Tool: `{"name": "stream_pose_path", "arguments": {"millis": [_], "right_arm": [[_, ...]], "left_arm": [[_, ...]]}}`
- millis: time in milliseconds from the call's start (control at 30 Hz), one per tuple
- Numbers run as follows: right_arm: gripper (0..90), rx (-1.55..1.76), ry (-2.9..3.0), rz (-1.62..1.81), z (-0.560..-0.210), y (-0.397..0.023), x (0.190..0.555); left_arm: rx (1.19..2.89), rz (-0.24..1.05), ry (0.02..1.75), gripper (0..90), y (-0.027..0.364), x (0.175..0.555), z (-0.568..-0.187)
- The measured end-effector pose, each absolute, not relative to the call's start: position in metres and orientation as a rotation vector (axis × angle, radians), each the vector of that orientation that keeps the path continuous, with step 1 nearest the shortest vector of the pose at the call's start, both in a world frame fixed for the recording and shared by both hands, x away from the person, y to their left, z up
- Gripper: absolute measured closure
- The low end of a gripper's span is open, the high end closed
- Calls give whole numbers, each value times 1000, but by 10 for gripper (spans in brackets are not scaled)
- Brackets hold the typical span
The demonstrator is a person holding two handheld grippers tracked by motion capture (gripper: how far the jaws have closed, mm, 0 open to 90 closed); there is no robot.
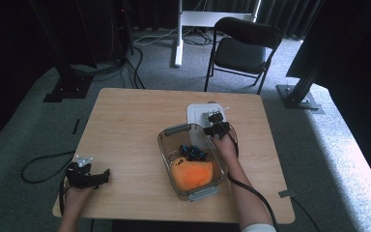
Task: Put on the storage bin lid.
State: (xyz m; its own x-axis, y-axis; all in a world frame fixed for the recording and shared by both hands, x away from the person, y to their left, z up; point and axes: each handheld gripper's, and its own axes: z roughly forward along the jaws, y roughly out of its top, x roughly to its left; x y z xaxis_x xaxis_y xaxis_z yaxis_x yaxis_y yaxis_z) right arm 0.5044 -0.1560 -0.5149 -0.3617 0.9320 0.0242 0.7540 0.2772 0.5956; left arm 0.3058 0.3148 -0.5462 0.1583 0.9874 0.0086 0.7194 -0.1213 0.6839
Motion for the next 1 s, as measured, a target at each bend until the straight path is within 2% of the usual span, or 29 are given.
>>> {"name": "stream_pose_path", "arguments": {"millis": [67, 133, 167, 233, 267, 1000], "right_arm": [[441, 1530, 2223, 746, -515, -156, 504], [497, 1517, 2224, 747, -515, -156, 503], [497, 1517, 2224, 747, -515, -156, 503], [637, 1534, 2230, 756, -516, -157, 503], [659, 1541, 2222, 755, -516, -157, 503], [673, 1585, 2121, 792, -497, -201, 482]], "left_arm": [[1903, 649, 1616, 3, 315, 306, -546], [1903, 649, 1616, 3, 315, 306, -546], [1903, 649, 1616, 3, 315, 306, -546], [1903, 649, 1616, 3, 315, 306, -546], [1903, 649, 1616, 3, 315, 306, -546], [1903, 649, 1616, 3, 315, 306, -546]]}}
